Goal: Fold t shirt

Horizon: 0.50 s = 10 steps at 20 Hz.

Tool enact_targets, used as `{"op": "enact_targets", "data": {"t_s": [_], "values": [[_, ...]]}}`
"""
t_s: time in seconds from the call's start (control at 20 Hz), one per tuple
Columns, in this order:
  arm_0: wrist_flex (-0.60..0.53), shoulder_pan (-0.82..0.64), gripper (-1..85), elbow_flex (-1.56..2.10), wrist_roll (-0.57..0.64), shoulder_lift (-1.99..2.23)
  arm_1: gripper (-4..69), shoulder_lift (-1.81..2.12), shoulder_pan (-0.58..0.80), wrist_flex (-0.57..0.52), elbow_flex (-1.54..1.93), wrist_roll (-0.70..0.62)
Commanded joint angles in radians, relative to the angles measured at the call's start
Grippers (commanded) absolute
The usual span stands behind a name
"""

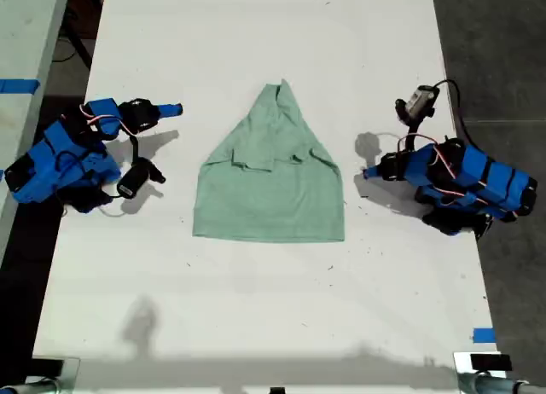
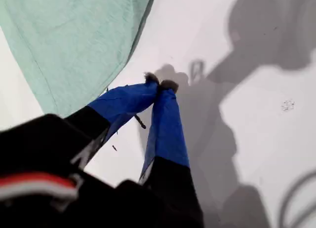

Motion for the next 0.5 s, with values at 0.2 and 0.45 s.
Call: {"op": "enact_targets", "data": {"t_s": [0.2,0.45], "values": [[0.017,-0.052,-0.1,0.041,-0.057,0.008,1.5,0.009,-0.003,0.008,0.049,0.011],[0.017,-0.048,-0.1,0.041,-0.052,0.008,1.5,0.009,-0.009,0.008,0.049,0.015]]}}
